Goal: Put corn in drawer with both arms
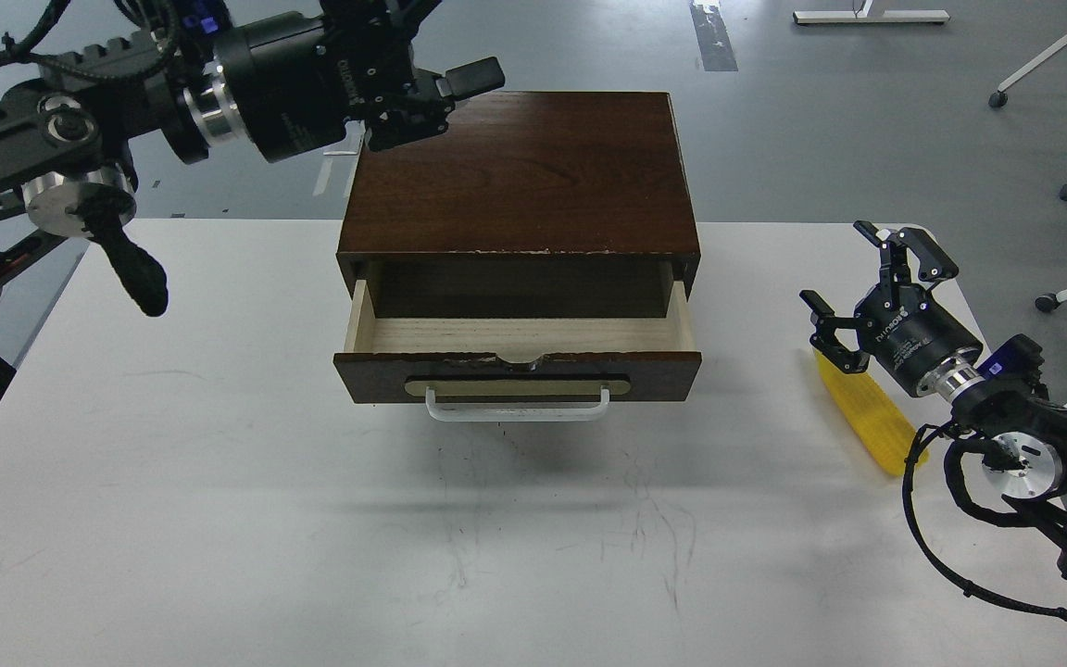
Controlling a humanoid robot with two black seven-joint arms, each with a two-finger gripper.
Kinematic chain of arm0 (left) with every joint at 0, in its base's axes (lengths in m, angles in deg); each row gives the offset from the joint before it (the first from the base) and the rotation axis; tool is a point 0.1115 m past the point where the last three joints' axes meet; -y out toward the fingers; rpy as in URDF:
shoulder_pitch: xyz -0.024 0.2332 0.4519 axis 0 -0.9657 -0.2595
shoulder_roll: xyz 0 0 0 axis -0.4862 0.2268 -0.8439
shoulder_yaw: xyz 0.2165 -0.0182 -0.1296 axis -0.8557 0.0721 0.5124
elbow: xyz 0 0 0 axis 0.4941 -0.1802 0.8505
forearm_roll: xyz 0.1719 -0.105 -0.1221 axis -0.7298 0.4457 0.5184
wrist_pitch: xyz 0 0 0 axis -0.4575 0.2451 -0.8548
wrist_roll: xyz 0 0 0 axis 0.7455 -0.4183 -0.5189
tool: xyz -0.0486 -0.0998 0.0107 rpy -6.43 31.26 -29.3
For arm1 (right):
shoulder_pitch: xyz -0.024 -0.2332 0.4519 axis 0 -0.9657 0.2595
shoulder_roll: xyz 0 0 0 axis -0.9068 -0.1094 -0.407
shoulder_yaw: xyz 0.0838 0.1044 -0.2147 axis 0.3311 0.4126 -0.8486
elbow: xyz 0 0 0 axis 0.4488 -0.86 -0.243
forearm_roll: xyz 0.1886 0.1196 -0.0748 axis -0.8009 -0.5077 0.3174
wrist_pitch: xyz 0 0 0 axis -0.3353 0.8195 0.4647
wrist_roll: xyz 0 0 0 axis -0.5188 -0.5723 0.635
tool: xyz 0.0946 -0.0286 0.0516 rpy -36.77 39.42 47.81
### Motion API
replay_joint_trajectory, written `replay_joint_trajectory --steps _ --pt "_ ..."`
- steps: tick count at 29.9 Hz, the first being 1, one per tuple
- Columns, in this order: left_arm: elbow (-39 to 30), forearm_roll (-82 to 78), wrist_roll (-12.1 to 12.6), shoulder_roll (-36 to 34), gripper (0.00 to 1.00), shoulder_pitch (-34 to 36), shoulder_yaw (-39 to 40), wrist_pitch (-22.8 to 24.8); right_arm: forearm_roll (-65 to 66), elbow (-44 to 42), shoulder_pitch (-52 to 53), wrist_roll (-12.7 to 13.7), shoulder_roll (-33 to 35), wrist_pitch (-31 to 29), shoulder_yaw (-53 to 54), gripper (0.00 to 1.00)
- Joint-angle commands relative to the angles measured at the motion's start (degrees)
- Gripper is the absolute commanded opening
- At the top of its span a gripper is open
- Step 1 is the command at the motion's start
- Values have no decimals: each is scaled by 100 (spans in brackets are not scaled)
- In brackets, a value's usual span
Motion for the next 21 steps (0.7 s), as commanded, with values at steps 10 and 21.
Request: replay_joint_trajectory --steps 10,21 --pt "1360 1808 -2 -83 98 -2075 345 1 -97 -175 0 0 372 -42 429 100" --pt "1941 1975 -2 304 98 -3043 1277 1 1540 52 367 0 1047 -73 -247 100"
